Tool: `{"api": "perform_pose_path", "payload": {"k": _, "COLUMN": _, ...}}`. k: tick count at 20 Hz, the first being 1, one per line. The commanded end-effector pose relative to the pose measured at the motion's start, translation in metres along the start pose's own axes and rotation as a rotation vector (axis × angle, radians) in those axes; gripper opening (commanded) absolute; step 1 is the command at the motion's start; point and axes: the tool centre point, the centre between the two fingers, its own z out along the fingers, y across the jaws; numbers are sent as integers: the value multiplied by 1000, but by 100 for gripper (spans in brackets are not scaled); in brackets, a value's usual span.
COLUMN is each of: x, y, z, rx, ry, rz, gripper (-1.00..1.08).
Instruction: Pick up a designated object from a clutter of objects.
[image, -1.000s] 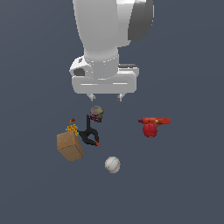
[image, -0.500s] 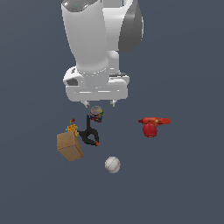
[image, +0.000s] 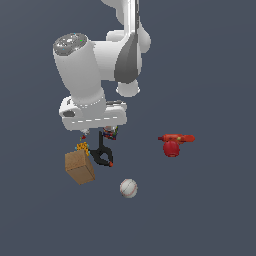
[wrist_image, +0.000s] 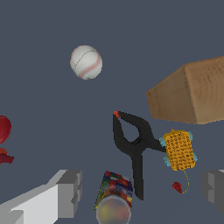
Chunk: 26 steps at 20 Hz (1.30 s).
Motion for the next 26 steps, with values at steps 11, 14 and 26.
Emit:
{"api": "perform_pose_path", "payload": {"k": 11, "x": -31, "y": 84, "z": 82, "rx": -22, "ry": -8, "rz": -154, "gripper": 100}}
{"api": "perform_pose_path", "payload": {"k": 14, "x": -41, "y": 99, "z": 97, "rx": -27, "ry": -12, "rz": -184, "gripper": 100}}
{"api": "perform_pose_path", "payload": {"k": 26, "x": -63, "y": 129, "z": 128, "rx": -40, "ry": -22, "rz": -246, "gripper": 100}}
